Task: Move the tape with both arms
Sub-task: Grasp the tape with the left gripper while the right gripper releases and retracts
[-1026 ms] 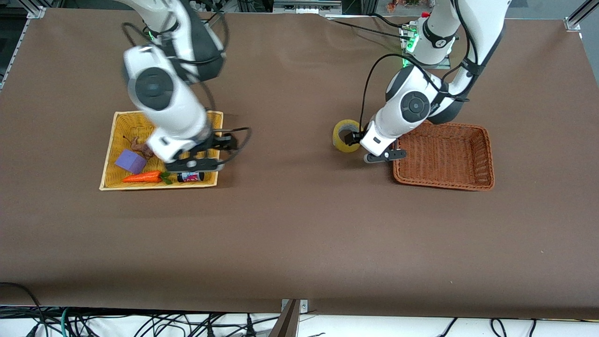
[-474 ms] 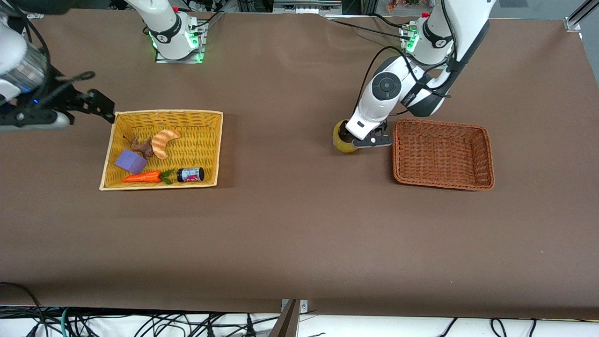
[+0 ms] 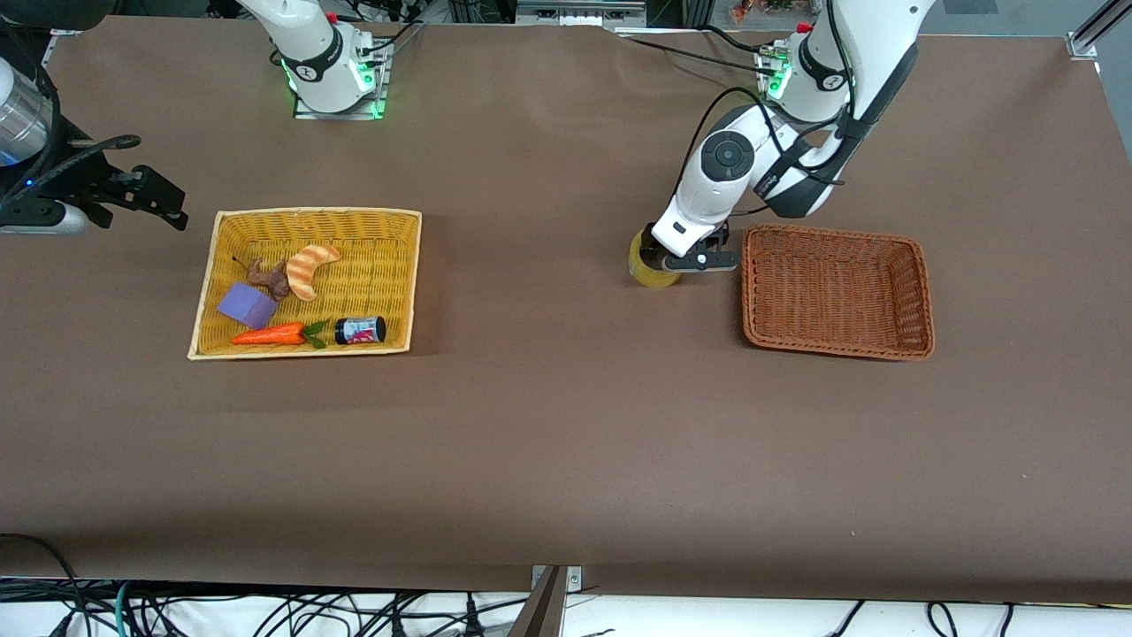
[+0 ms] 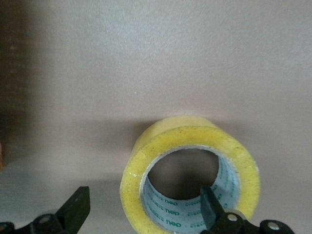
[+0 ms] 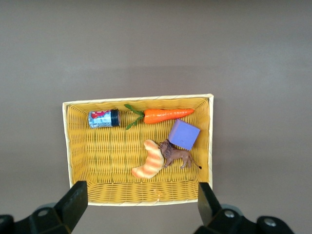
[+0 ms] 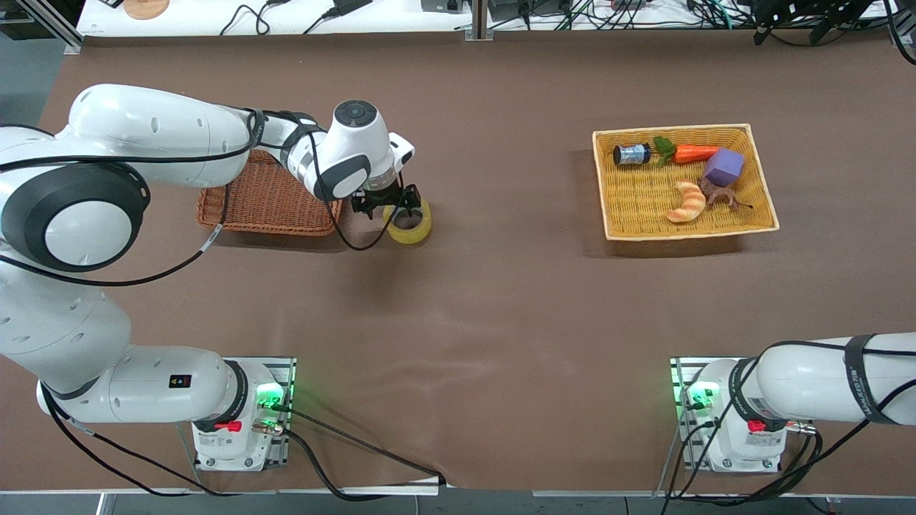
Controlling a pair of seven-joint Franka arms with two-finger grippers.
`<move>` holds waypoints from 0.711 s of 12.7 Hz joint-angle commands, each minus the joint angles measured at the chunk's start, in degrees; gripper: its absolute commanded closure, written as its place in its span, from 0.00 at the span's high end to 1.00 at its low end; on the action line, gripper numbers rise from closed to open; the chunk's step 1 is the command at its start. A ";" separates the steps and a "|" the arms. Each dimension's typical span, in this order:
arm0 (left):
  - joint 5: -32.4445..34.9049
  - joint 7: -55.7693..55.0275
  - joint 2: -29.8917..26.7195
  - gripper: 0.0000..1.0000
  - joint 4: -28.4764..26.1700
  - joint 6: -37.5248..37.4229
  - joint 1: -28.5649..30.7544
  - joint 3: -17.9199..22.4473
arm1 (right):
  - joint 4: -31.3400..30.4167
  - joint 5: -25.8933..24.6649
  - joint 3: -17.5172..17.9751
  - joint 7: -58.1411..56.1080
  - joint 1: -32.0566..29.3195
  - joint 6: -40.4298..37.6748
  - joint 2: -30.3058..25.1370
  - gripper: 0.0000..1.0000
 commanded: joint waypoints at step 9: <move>5.44 -9.80 5.15 0.00 2.60 2.67 0.52 1.80 | 2.67 0.36 0.72 -1.02 -0.35 -2.35 1.52 1.00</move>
